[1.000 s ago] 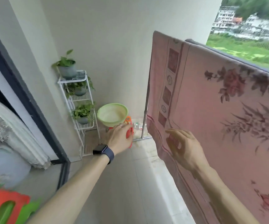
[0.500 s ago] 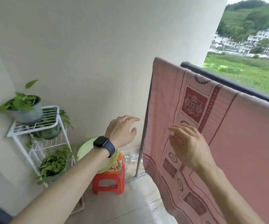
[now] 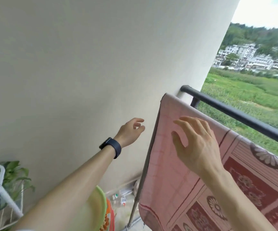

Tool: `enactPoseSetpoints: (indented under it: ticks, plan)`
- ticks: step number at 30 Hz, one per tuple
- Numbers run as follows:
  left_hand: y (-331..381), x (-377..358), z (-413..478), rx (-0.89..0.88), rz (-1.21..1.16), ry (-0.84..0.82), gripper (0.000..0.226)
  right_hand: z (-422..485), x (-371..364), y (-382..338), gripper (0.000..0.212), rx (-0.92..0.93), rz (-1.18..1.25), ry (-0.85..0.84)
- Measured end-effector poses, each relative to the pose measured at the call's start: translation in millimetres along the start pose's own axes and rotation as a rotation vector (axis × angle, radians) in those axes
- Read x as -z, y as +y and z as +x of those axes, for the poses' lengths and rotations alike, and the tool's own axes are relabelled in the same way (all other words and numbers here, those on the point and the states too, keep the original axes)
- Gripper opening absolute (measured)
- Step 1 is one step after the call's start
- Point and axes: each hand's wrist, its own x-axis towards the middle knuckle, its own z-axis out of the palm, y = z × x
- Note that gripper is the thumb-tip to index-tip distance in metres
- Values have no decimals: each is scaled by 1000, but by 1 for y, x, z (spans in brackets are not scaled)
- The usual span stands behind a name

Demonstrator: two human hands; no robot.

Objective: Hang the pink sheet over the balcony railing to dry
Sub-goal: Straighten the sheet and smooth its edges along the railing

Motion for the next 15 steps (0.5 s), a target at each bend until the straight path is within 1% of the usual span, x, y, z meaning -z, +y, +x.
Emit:
enactPoseSetpoints:
  ticks: [2, 4, 6, 8, 10, 12, 14, 15]
  plan:
    - [2, -6, 47, 20, -196, -80, 31, 31, -12, -2, 37, -43, -69, 70]
    - [2, -16, 86, 53, -376, -208, 33, 64, -23, -7, 39, -124, -149, 106]
    - [0, -30, 120, 103, -457, -399, 30, 95, -35, -11, 46, -237, -253, 63]
    - [-8, -48, 145, 145, -527, -604, 26, 117, -52, -15, 57, -323, -353, -19]
    - [-16, -61, 163, 140, -605, -750, 20, 131, -70, -16, 62, -395, -409, -52]
    - [-19, -66, 172, 156, -678, -849, 13, 135, -84, -16, 54, -432, -469, -22]
    - [-24, -68, 181, 152, -741, -991, 15, 135, -92, -14, 45, -426, -521, 44]
    - [-28, -70, 186, 119, -753, -1060, 17, 133, -94, -13, 43, -417, -547, 67]
